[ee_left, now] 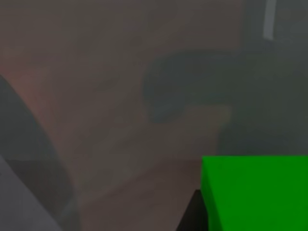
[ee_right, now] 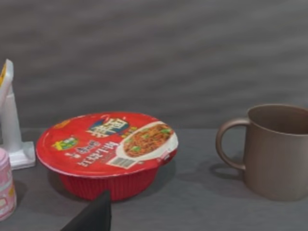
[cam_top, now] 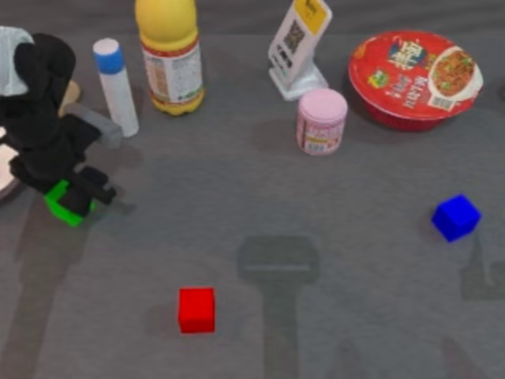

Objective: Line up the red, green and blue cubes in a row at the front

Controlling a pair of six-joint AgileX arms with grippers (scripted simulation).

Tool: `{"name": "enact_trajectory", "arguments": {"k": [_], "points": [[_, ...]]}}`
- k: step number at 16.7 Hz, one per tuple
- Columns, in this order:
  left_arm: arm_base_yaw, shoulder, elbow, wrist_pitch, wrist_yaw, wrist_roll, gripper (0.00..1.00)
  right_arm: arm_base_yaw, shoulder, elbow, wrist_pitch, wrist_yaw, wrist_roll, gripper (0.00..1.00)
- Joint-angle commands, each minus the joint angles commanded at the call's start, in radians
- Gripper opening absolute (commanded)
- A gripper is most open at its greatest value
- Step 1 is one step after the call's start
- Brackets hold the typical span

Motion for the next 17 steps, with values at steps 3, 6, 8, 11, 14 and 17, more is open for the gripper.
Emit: {"name": "enact_trajectory", "arguments": {"k": [3,6,8,11,14,17], "points": [[0.008,-0.042,0.063,-0.121,0.0,-0.001,0.0,0.0,0.0,0.0,0.0,0.0,0.0,1.0],[0.017,-0.081,0.11,-0.197,-0.001,-0.006,0.0,0.0,0.0,0.0,0.0,0.0,0.0,1.0],[0.018,-0.085,0.112,-0.201,-0.001,-0.006,0.0,0.0,0.0,0.0,0.0,0.0,0.0,1.0],[0.012,-0.081,0.11,-0.199,-0.001,-0.006,0.0,0.0,0.0,0.0,0.0,0.0,0.0,1.0],[-0.032,-0.076,0.119,-0.205,-0.004,-0.069,0.0,0.0,0.0,0.0,0.0,0.0,0.0,1.0],[-0.133,-0.072,0.131,-0.218,-0.009,-0.221,0.0,0.0,0.0,0.0,0.0,0.0,0.0,1.0]]}}
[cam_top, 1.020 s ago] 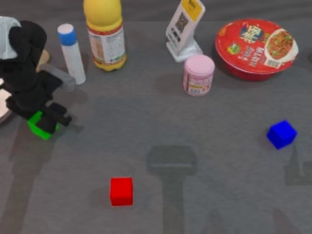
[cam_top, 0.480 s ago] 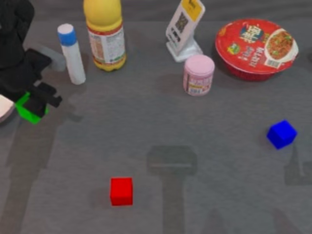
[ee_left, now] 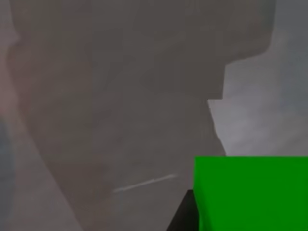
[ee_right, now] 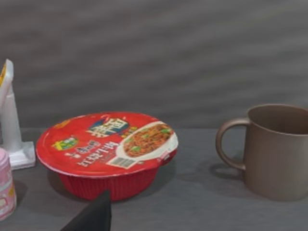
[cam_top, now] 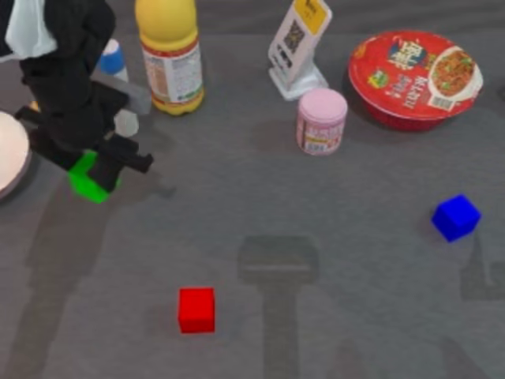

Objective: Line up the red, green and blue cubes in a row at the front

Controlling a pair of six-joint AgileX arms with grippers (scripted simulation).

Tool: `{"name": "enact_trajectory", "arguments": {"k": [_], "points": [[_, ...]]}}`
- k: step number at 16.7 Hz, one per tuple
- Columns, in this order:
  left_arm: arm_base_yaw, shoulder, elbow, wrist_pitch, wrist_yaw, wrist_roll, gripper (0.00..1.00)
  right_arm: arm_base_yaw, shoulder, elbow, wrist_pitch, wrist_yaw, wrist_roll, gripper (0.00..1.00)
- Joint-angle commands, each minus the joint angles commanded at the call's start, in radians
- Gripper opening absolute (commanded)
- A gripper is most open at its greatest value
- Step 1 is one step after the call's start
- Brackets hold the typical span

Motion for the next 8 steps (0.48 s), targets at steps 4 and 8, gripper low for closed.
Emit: {"name": "enact_trajectory", "arguments": {"k": [4,8], "points": [[-0.187,0.003,0.005,-0.026,-0.007,-0.327,0.0,0.0,0.0,0.0,0.0,0.0,0.0,1.0],[-0.391,-0.008,-0.007,-0.049,-0.013,-0.716,0.0,0.0,0.0,0.0,0.0,0.0,0.0,1.0]]}}
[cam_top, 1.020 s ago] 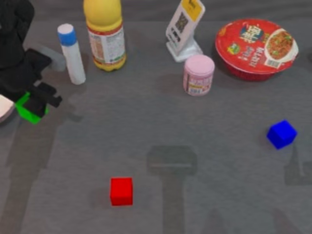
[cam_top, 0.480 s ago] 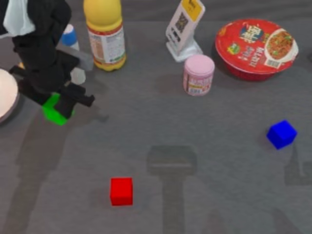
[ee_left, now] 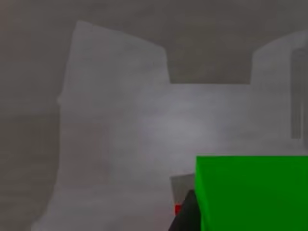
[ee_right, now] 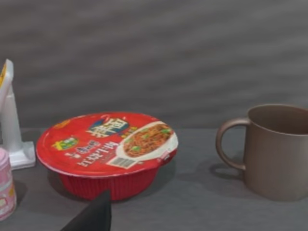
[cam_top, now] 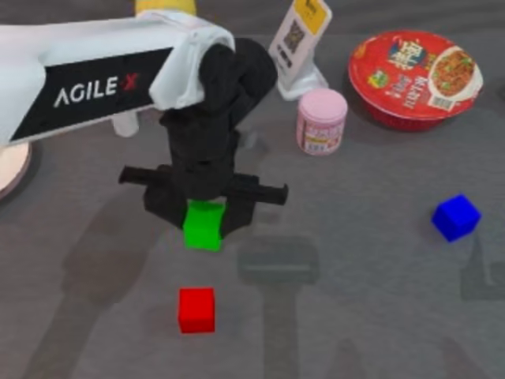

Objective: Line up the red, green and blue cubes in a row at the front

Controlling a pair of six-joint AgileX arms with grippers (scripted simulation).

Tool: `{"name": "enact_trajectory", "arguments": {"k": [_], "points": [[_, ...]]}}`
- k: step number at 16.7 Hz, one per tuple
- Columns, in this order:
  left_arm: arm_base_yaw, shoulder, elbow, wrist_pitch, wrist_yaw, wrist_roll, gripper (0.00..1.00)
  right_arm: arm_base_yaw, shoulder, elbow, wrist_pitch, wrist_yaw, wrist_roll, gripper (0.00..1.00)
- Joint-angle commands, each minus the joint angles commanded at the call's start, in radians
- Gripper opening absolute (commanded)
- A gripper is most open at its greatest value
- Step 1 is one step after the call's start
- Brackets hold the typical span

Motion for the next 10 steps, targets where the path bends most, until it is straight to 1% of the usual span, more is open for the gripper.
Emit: {"name": "enact_trajectory", "arguments": {"k": [3,5,8,10], "points": [[-0.135,-0.022,-0.011,-0.005,-0.006,-0.244,0.0,0.0,0.0,0.0,0.0,0.0,0.0,1.0],[-0.207,-0.04,-0.015,-0.003,-0.011,-0.359,0.0,0.0,0.0,0.0,0.0,0.0,0.0,1.0],[-0.269,-0.064,-0.02,0.004,-0.019,-0.451,0.0,0.0,0.0,0.0,0.0,0.0,0.0,1.0],[-0.277,-0.067,-0.02,0.005,-0.02,-0.461,0.0,0.0,0.0,0.0,0.0,0.0,0.0,1.0]]}}
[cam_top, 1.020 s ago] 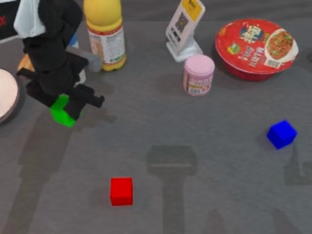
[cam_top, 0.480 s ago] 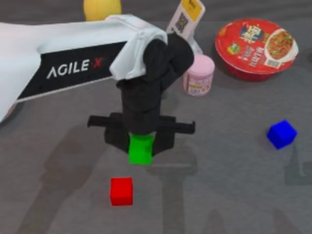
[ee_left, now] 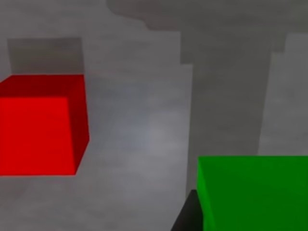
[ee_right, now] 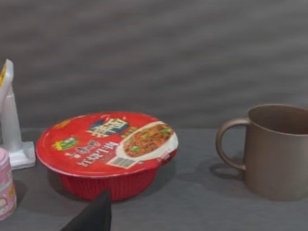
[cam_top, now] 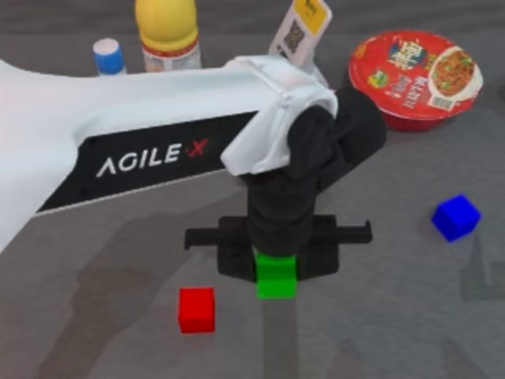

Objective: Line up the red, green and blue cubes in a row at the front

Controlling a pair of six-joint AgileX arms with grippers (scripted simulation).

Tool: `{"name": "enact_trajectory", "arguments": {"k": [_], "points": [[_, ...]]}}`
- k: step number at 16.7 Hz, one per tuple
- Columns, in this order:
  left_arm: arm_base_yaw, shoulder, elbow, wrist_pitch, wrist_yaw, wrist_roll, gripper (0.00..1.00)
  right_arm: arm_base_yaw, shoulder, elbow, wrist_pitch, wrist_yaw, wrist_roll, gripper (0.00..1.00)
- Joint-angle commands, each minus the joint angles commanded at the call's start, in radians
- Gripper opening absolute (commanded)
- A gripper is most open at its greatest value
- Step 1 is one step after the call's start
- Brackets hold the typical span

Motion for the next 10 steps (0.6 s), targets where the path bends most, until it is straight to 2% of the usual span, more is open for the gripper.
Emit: {"name": "enact_trajectory", "arguments": {"k": [5,10], "points": [[0.004,0.009,-0.012,0.017,0.001,0.005,0.0,0.0,0.0,0.0,0.0,0.0,0.0,1.0],[0.004,0.067,-0.126,0.202,0.001,0.008,0.0,0.0,0.0,0.0,0.0,0.0,0.0,1.0]]}}
